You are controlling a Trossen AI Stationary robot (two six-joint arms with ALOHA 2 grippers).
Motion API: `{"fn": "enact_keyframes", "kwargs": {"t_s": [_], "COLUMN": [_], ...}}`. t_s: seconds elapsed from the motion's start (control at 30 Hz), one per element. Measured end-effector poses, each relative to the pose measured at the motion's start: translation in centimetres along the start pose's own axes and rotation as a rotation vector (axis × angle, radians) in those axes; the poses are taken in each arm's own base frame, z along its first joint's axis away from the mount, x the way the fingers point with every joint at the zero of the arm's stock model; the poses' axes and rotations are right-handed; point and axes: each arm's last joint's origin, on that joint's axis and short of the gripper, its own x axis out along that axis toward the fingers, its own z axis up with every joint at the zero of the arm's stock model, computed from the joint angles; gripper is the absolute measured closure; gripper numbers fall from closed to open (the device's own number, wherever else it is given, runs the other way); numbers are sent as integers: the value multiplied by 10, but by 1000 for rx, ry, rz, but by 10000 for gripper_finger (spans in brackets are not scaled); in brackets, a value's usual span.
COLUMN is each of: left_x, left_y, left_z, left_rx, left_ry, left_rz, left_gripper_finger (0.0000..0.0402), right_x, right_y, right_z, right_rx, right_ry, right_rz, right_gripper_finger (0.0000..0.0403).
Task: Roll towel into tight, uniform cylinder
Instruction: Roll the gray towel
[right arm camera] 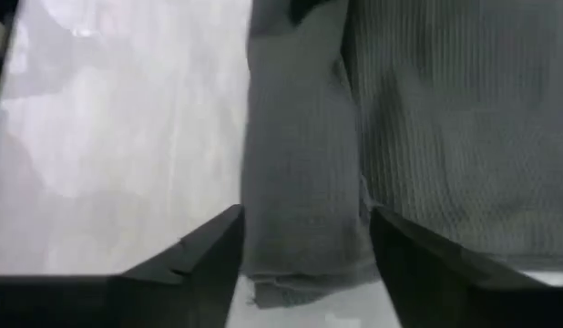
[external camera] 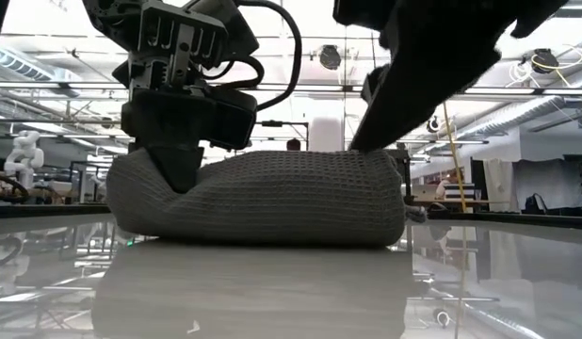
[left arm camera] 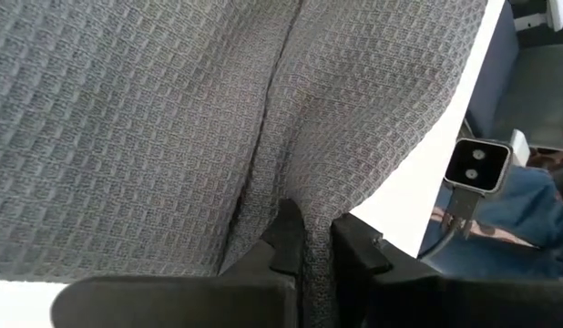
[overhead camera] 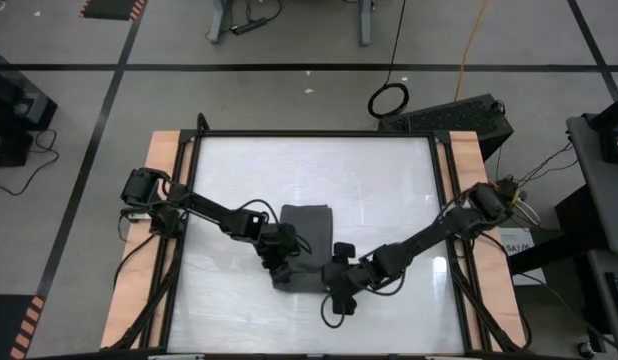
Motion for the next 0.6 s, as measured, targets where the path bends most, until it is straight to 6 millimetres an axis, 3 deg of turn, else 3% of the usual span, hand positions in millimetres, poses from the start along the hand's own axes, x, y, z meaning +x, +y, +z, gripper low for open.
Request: {"fn": "enact_keyframes", "kwargs": {"t_s": [0.4, 0.6], "left_x": [0, 0], "left_y": [0, 1], "left_z": [1, 2], "left_rx": [10, 12], "left_ry": [-20, -59], "left_rz": [13, 47], "left_gripper_finger": [372, 371], "right_x": [10, 12], "right_y": [-29, -42], "right_z": [8, 12], "right_rx": [40, 74], "right_ry": [87, 106], "right_rz": [140, 168], "right_gripper_finger": [350, 396]}}
